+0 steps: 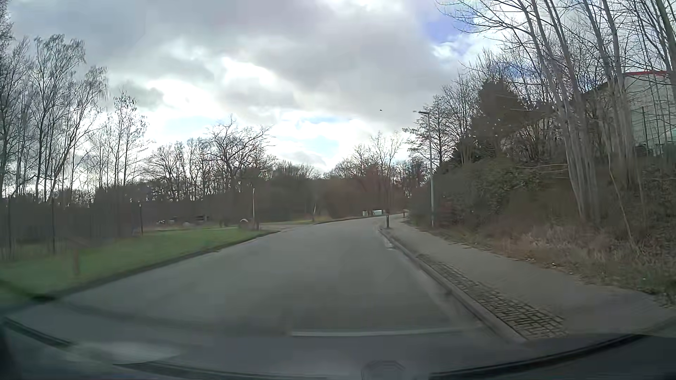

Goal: Follow the waypoints while adhering to traffic rules and regulations

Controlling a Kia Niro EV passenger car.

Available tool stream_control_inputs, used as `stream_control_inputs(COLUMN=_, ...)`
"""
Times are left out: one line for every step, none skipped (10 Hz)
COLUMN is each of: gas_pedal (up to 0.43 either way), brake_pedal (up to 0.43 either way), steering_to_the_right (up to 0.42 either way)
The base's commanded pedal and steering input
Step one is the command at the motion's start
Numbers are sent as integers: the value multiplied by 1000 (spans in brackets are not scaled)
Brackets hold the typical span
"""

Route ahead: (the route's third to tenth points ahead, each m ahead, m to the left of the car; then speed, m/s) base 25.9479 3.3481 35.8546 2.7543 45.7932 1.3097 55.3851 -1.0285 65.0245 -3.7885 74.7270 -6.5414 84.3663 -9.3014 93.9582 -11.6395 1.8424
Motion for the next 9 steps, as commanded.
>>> stream_control_inputs(gas_pedal=0, brake_pedal=0, steering_to_the_right=0)
stream_control_inputs(gas_pedal=0, brake_pedal=0, steering_to_the_right=0)
stream_control_inputs(gas_pedal=0, brake_pedal=0, steering_to_the_right=0)
stream_control_inputs(gas_pedal=0, brake_pedal=0, steering_to_the_right=0)
stream_control_inputs(gas_pedal=0, brake_pedal=0, steering_to_the_right=0)
stream_control_inputs(gas_pedal=0, brake_pedal=0, steering_to_the_right=0)
stream_control_inputs(gas_pedal=0, brake_pedal=0, steering_to_the_right=0)
stream_control_inputs(gas_pedal=0, brake_pedal=0, steering_to_the_right=0)
stream_control_inputs(gas_pedal=0, brake_pedal=0, steering_to_the_right=0)
